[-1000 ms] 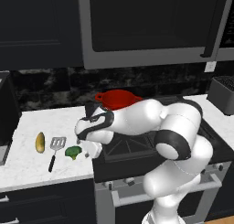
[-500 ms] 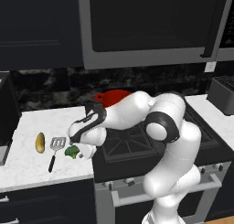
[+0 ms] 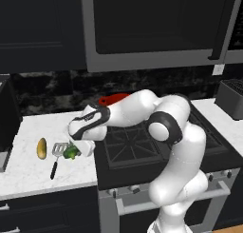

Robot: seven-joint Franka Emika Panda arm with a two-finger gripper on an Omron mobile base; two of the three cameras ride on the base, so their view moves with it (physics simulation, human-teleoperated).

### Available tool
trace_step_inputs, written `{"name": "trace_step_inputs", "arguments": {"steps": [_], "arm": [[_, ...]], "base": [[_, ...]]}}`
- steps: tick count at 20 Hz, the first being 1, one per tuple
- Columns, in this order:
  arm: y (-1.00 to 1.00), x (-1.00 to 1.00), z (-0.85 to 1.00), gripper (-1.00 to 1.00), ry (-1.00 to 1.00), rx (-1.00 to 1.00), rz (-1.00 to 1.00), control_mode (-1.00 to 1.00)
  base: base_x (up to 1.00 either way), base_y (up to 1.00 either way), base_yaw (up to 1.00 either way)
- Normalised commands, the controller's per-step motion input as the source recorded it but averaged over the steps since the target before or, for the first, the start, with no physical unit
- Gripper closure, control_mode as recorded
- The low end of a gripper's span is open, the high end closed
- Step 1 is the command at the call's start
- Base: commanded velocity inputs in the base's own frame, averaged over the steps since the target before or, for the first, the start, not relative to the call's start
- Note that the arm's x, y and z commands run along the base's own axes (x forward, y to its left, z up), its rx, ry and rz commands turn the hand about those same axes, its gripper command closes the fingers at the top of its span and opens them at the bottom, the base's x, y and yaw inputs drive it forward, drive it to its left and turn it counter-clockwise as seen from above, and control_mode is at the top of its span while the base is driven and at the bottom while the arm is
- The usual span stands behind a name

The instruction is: Put the broccoli and cucumber in the pot. Retrieve the spatula and lightly stir the vegetables in the pot.

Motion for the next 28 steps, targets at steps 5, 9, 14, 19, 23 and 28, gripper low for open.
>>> {"name": "trace_step_inputs", "arguments": {"steps": [5,9,14,19,23,28], "arm": [[-0.12,-0.71,0.30,1.00,-0.09,0.00,-0.17,-1.00],[-0.58,-0.63,0.68,1.00,-0.07,0.00,-0.39,-1.00],[-0.73,-0.32,0.78,1.00,-0.05,0.01,-0.49,-1.00],[-0.78,-0.21,1.00,1.00,0.00,0.08,-0.42,-1.00],[-0.81,-0.12,1.00,1.00,0.00,0.19,-0.39,-1.00],[-0.92,0.00,0.48,1.00,-0.04,0.21,-0.47,-1.00]], "base": [[0.00,0.00,0.00],[0.00,0.00,0.00],[0.00,0.00,0.00],[0.00,0.00,0.00],[0.00,0.00,0.00],[0.00,0.00,0.00]]}}
